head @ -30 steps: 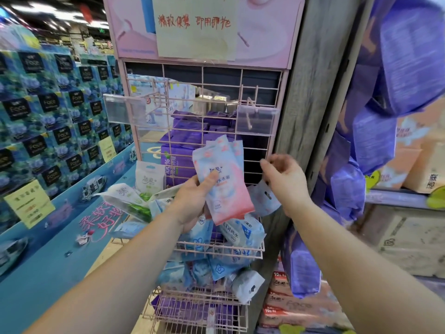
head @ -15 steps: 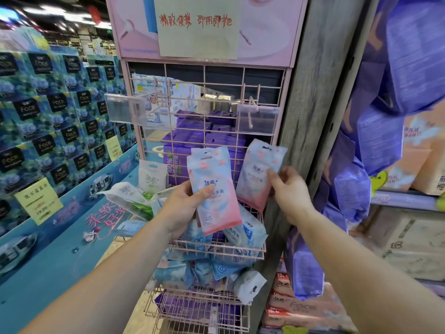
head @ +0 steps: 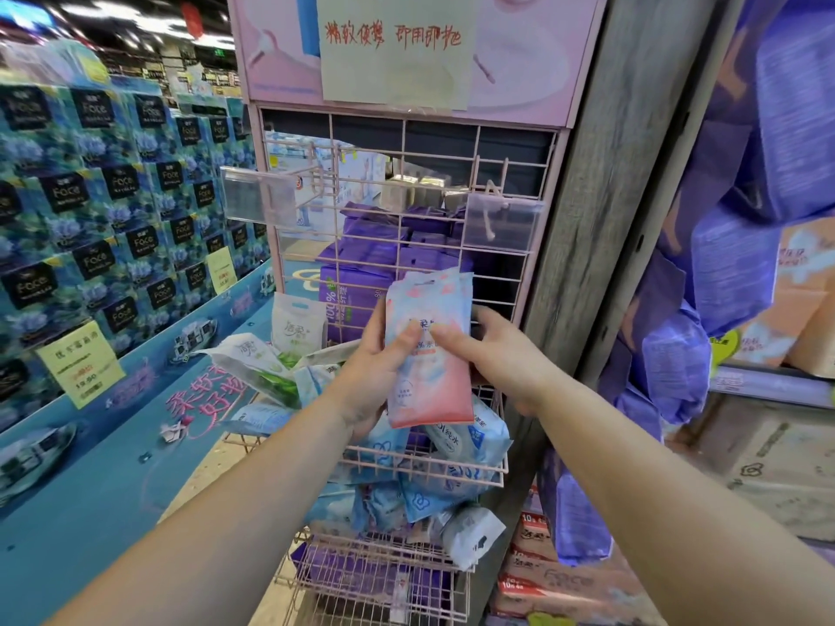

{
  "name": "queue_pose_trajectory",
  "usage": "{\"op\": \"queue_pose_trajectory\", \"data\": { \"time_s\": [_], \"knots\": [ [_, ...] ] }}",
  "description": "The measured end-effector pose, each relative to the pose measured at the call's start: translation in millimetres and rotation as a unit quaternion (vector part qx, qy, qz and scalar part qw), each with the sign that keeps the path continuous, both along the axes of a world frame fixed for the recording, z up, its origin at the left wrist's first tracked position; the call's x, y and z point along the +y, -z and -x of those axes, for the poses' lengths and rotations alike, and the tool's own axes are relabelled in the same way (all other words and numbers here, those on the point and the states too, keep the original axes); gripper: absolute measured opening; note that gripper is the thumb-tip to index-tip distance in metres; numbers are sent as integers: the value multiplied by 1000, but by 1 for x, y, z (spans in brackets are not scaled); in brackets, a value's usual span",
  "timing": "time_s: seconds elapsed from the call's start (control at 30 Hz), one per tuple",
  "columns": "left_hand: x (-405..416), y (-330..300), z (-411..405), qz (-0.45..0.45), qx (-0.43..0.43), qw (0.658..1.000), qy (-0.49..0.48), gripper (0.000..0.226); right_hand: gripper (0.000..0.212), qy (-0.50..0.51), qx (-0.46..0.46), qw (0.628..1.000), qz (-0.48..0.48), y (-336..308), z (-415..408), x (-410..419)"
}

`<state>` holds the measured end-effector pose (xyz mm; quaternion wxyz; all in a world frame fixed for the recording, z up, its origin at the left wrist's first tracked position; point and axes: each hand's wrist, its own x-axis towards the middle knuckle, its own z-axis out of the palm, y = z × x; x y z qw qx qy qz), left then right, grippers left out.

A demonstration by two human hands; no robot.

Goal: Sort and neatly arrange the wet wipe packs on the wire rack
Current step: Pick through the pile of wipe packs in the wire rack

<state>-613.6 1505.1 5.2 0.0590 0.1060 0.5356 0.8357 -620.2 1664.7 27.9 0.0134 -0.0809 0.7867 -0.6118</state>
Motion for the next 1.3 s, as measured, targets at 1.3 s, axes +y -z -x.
{"op": "queue_pose_trajectory", "data": {
  "time_s": [1.3],
  "knots": [
    [-102, -9, 22, 77, -19, 987, -140, 57, 65, 157, 187, 954, -176, 8, 5, -22]
  ]
}}
